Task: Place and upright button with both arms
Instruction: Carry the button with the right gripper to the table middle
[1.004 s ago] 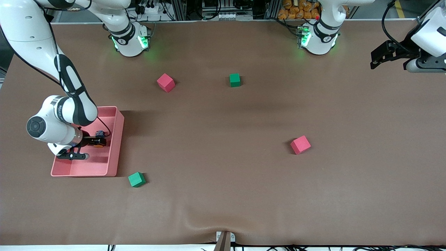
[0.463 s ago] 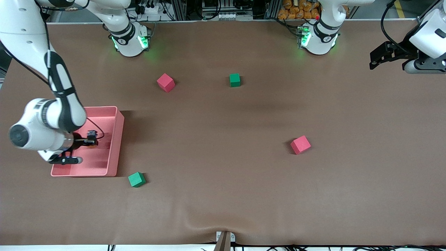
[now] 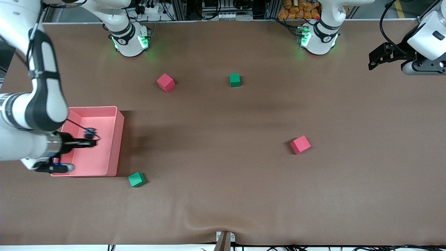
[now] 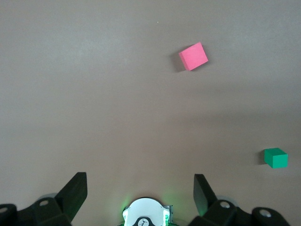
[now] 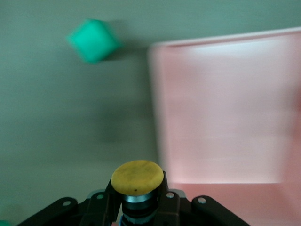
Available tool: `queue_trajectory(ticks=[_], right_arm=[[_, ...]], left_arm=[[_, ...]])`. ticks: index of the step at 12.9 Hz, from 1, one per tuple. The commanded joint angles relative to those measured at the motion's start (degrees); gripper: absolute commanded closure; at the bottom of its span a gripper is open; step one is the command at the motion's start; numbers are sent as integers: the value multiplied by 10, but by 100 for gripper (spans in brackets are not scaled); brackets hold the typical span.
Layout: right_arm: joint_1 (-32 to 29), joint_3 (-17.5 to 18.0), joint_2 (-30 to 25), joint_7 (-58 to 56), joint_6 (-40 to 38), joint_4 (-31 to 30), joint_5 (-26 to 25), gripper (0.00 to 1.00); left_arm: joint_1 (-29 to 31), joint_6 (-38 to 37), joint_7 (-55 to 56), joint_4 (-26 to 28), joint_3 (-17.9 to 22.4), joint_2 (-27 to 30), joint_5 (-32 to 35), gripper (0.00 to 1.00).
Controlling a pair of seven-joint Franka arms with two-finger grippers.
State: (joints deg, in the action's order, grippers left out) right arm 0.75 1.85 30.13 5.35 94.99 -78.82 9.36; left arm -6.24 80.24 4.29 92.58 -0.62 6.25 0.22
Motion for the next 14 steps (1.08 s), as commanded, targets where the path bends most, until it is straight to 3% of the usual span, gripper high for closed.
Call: queue_trajectory(ticks=[1,4,9,12,14], right_arm=[[74,11,26,96,12,51,41,100],[201,16,79,235,132,74,37,100],[350,11,206,314,266,118,31,100],[404,0,266,337,309,146,-22,100],[422,0,279,339,317,147,-29,100]], left_arm=[[0,3,-10,1,0,1,-3,0],[0,3,-10,1,0,1,-4,0],[0,3,-10,2,0,1,-3,0],[0,3,-10,2,0,1,-4,0],[-1,3,-10,2,-1,1,-4,0]])
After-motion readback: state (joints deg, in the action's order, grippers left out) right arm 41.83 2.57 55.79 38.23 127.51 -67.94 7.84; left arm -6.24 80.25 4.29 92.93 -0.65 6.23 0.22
